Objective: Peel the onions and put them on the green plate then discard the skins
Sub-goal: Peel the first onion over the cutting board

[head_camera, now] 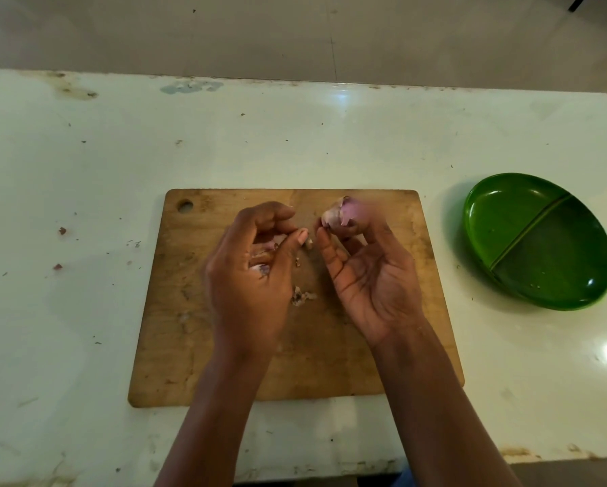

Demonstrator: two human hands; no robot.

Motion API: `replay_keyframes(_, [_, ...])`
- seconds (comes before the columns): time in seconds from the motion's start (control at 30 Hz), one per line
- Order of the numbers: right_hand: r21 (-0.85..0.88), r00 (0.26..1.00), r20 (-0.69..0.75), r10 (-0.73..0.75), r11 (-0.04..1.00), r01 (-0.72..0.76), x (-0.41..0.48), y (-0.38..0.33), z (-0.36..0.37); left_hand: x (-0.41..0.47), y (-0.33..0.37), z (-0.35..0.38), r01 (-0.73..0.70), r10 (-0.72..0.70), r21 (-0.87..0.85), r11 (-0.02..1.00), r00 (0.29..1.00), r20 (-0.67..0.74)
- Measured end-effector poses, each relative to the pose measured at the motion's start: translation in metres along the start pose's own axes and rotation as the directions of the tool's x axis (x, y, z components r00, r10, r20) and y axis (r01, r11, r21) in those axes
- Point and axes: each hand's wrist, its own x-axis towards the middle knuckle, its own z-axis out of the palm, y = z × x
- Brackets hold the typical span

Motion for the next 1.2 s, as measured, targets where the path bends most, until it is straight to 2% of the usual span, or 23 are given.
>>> replay_keyframes(0.13, [-0.019, 0.999, 0.045, 0.013, 1.000, -0.012, 0.002, 0.001, -0.004, -0.001, 0.000, 0.001, 0.010, -0.010, 0.024, 1.000, 1.000, 0.015])
replay_keyframes(0.63, [-0.119, 0.978, 0.204, 0.043, 0.993, -0.018, 0.007, 0.006, -0.013, -0.001, 0.005, 0.004, -0.027, 0.028, -0.063, 0.998, 0.999, 0.020])
replay_keyframes(0.83, [-0.140, 0.988, 0.129, 0.083, 0.988, -0.064, 0.000, 0.004, -0.005, -0.001, 0.003, 0.005, -0.100, 0.106, -0.057, 0.993, 0.987, 0.118])
replay_keyframes(0.97, [-0.245, 0.993, 0.072, 0.095, 0.967, -0.075, -0.002, 0.003, -0.003, -0.002, 0.004, 0.006, -0.242, 0.237, 0.018, 0.970, 0.960, 0.148])
replay_keyframes(1.2, [-0.341, 0.997, 0.006, 0.081, 0.937, -0.075, -0.001, 0.004, -0.003, -0.003, 0.005, 0.008, -0.178, 0.177, -0.006, 0.984, 0.968, 0.178])
